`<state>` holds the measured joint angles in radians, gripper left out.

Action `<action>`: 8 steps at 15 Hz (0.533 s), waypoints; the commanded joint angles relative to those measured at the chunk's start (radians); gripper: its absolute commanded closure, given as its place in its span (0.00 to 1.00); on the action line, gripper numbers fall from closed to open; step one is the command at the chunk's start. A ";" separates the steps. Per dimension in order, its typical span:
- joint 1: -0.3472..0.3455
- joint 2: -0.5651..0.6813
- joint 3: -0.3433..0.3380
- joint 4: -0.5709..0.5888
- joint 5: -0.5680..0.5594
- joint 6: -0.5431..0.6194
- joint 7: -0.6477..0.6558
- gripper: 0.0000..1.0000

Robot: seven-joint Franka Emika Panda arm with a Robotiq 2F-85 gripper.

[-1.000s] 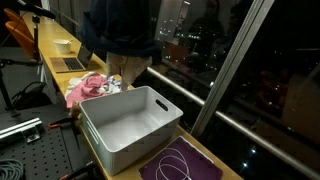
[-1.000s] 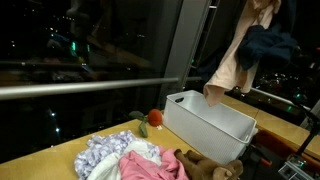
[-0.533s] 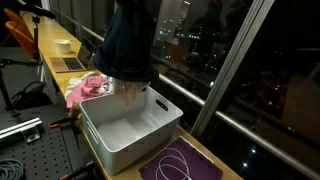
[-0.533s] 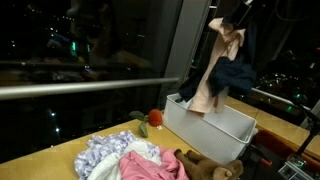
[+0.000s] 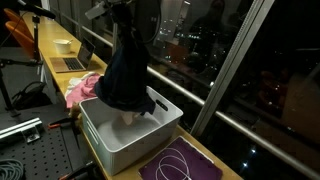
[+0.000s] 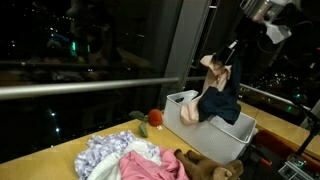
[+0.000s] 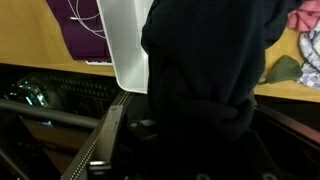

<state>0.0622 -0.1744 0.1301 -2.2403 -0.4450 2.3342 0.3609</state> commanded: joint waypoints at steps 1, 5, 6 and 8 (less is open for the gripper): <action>-0.029 -0.109 -0.030 -0.052 0.016 -0.002 -0.078 1.00; -0.074 -0.153 -0.065 -0.055 0.012 0.002 -0.141 1.00; -0.081 -0.155 -0.070 -0.056 0.014 0.010 -0.154 1.00; -0.088 -0.145 -0.071 -0.056 0.014 0.020 -0.169 1.00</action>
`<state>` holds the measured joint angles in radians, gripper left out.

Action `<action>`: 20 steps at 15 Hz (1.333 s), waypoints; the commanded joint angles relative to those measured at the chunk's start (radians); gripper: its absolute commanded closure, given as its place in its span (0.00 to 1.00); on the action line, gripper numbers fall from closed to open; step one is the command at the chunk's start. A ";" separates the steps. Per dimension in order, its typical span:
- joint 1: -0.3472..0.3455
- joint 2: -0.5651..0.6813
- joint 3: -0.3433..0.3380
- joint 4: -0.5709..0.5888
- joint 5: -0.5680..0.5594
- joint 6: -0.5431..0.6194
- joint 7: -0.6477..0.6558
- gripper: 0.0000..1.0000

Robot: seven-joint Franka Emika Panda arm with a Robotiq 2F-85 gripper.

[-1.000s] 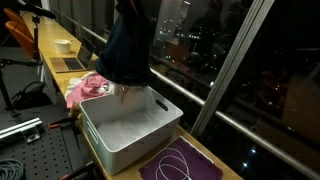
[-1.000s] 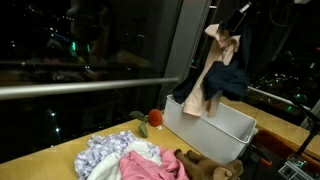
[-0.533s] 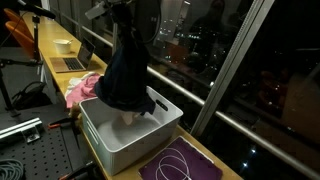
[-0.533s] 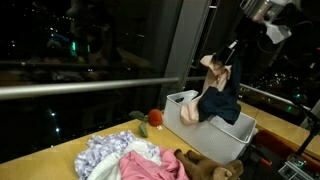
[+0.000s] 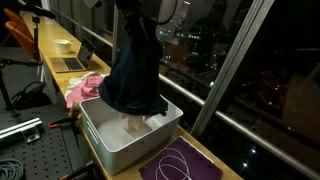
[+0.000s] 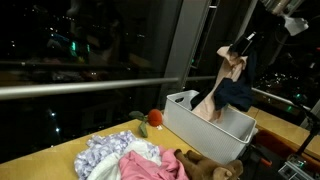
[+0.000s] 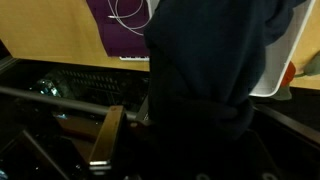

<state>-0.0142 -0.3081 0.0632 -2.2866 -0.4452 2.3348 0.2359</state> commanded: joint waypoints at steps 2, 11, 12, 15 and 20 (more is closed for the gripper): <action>-0.011 0.010 0.005 -0.008 0.012 0.028 -0.044 1.00; 0.010 0.072 0.024 -0.022 0.020 0.057 -0.043 0.31; 0.021 0.076 0.039 -0.015 0.020 0.048 -0.033 0.25; 0.082 0.131 0.133 0.035 -0.004 0.026 0.033 0.03; 0.198 0.305 0.271 0.184 -0.053 0.010 0.115 0.00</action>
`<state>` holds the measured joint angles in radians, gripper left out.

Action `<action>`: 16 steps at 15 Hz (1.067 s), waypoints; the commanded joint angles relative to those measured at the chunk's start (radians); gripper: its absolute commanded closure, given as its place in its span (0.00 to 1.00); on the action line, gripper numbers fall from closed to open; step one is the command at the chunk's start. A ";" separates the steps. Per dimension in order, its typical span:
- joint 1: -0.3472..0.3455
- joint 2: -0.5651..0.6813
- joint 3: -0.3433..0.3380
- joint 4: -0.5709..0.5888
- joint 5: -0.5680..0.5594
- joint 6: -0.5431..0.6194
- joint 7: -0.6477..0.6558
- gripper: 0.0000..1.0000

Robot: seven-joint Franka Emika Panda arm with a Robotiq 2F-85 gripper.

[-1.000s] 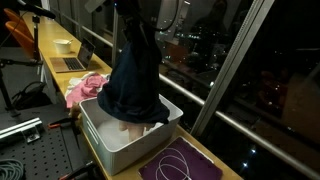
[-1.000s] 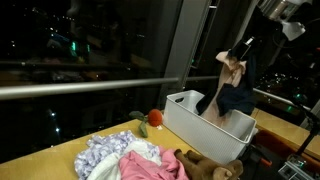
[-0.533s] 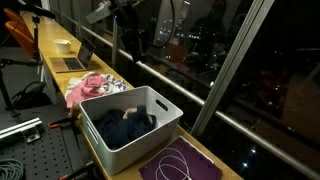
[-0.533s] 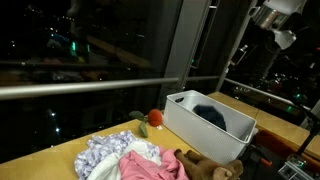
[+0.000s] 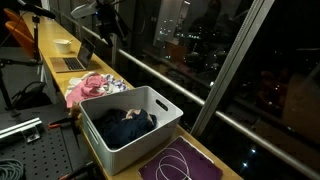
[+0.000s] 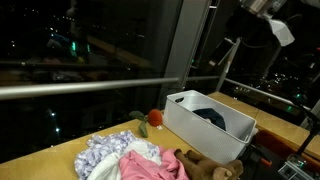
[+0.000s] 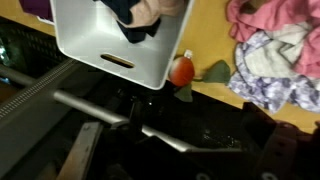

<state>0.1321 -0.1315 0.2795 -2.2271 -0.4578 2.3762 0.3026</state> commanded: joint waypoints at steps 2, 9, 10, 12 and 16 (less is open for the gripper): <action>0.108 0.228 0.082 0.195 -0.070 -0.023 0.084 0.00; 0.341 0.636 0.018 0.481 -0.078 0.012 0.110 0.00; 0.375 0.697 -0.005 0.528 -0.077 0.006 0.106 0.00; 0.428 0.813 -0.056 0.613 -0.066 0.001 0.090 0.00; 0.477 0.970 -0.125 0.709 -0.017 0.000 0.066 0.00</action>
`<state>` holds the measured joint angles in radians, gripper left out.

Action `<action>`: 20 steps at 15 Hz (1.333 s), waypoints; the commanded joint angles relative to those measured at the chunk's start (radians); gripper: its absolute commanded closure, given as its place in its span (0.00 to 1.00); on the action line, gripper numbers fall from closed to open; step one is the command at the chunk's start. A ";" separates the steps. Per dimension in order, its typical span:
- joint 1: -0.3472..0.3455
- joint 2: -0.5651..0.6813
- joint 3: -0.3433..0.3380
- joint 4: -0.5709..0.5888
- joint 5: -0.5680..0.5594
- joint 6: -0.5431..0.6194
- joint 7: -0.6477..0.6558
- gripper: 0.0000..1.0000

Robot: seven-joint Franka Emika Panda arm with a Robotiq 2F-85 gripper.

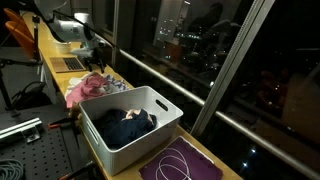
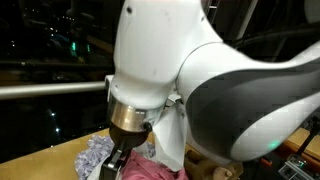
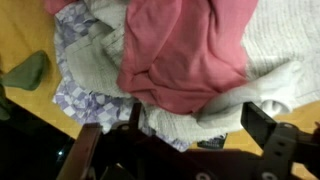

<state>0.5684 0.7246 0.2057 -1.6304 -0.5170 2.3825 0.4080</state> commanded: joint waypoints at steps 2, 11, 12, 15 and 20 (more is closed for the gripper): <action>0.048 0.178 -0.071 0.142 0.069 0.000 -0.051 0.00; 0.015 0.268 -0.093 0.117 0.201 0.105 -0.072 0.32; 0.012 0.259 -0.093 0.105 0.208 0.115 -0.071 0.40; 0.005 0.232 -0.094 0.073 0.227 0.135 -0.070 0.62; -0.003 0.141 -0.103 -0.012 0.243 0.156 -0.063 0.96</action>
<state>0.5648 0.9318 0.1188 -1.5526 -0.3057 2.5101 0.3586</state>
